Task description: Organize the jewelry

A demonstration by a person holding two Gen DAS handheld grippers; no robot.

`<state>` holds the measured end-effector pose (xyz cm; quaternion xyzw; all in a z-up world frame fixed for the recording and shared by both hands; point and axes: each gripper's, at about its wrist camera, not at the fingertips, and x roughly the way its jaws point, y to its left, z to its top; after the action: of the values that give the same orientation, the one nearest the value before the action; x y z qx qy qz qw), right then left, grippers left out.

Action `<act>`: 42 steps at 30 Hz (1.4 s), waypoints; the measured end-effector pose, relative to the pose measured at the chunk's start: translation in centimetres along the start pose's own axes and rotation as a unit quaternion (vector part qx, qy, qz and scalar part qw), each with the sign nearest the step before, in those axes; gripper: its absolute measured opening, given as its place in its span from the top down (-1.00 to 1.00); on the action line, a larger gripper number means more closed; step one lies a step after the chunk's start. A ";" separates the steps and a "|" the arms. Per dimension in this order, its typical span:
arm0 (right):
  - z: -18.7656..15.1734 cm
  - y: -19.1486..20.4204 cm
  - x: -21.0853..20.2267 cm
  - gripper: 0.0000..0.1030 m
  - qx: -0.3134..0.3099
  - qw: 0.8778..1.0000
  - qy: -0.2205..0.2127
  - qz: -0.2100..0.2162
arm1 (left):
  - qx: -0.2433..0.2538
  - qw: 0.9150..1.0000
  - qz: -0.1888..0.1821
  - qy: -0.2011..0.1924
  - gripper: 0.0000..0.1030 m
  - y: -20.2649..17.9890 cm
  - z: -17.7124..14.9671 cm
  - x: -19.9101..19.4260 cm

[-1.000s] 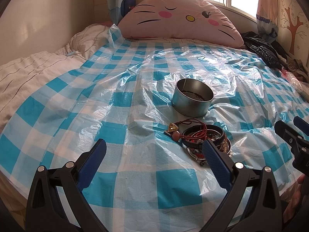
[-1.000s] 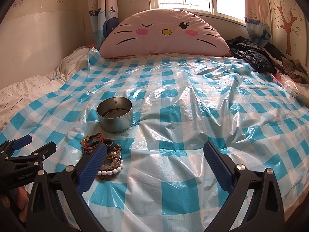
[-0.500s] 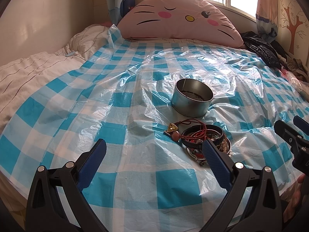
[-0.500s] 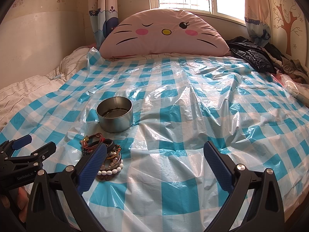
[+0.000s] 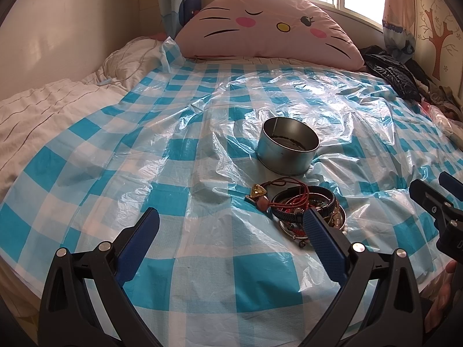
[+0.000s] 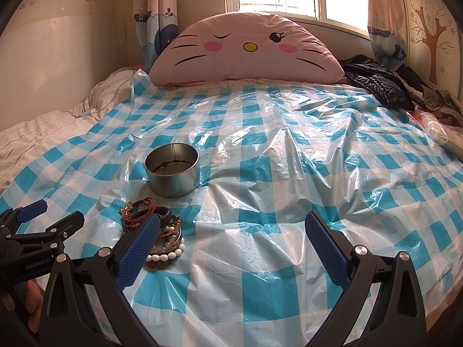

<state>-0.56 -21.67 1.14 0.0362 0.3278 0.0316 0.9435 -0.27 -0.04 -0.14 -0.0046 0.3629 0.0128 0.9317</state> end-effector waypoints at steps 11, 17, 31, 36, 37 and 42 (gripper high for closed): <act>0.0 -0.6 0.3 -0.87 0.002 1.000 0.005 0.013 | -0.008 0.999 -0.035 0.020 -0.85 0.5 0.5 0.9; 0.0 -1.2 0.3 -0.87 0.018 1.000 0.008 0.022 | 0.026 0.998 -0.042 0.038 -0.54 -0.4 2.7 3.8; 0.0 -3.3 0.7 -0.87 0.080 0.995 0.014 0.060 | 0.123 0.984 -0.047 0.118 -0.15 -3.4 3.8 13.0; 0.1 -2.5 1.5 -0.87 0.066 0.994 0.038 0.079 | 0.105 0.985 -0.039 0.131 0.68 -2.4 3.3 14.0; 0.2 -2.0 2.1 -0.87 0.055 0.993 0.052 0.093 | 0.106 0.985 -0.037 0.128 0.70 -2.3 3.2 13.8; 0.6 1.5 5.6 -0.87 -0.018 0.981 0.118 0.155 | 0.079 0.991 -0.024 0.105 0.81 -0.7 3.2 12.2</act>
<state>4.17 -19.71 -1.69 0.0652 0.4263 0.1876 0.8825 10.90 -0.45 -6.07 0.0590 0.4586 -0.0383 0.8859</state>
